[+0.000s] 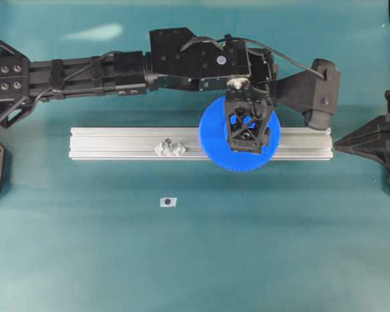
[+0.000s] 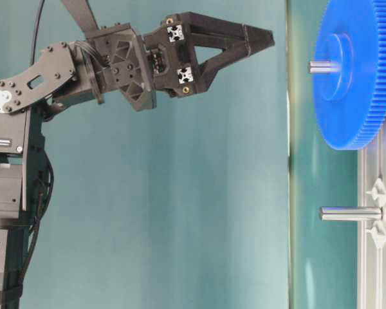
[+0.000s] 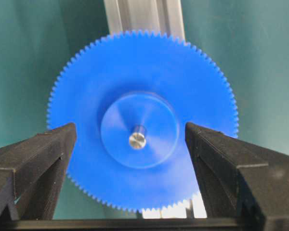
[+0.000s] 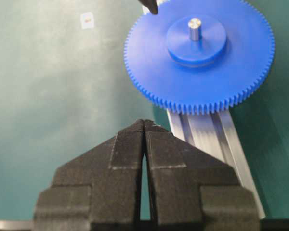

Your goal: Insert the large gear onto the shaft.

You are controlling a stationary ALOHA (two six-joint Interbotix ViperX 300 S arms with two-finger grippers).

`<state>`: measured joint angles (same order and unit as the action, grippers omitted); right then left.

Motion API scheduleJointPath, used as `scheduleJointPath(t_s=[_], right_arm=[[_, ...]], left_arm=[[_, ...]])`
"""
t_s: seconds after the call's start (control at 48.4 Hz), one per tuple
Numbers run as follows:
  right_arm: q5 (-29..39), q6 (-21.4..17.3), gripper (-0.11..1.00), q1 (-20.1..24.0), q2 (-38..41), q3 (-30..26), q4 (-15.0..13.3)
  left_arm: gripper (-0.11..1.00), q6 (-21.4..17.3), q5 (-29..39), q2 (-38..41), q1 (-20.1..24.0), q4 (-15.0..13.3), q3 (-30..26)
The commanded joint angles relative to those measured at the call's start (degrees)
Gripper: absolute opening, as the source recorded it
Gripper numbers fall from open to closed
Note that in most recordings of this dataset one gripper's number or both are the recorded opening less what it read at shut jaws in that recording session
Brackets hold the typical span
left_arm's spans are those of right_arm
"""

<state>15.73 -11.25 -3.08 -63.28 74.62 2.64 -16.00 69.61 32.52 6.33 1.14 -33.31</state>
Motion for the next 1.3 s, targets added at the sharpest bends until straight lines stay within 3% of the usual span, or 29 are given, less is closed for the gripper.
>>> scheduleJointPath(t_s=[0.0, 0.351, 0.578, 1.28], right_arm=[[-0.4, -0.5, 0.05, 0.0, 0.4, -0.7, 0.0], [-0.4, -0.5, 0.05, 0.0, 0.2, -0.6, 0.0], [-0.4, -0.5, 0.05, 0.0, 0.0, -0.5, 0.0], [0.4, -0.5, 0.05, 0.0, 0.0, -0.5, -0.1]], left_arm=[[0.88, 0.1, 0.8, -1.9, -0.2, 0.1, -0.6], [0.88, 0.9, 0.6, -8.4, -0.1, 0.1, 6.7], [0.88, 4.9, -8.3, -15.6, -0.1, 0.1, 16.3], [0.88, 12.7, -23.3, -32.0, -1.1, 0.1, 36.6]])
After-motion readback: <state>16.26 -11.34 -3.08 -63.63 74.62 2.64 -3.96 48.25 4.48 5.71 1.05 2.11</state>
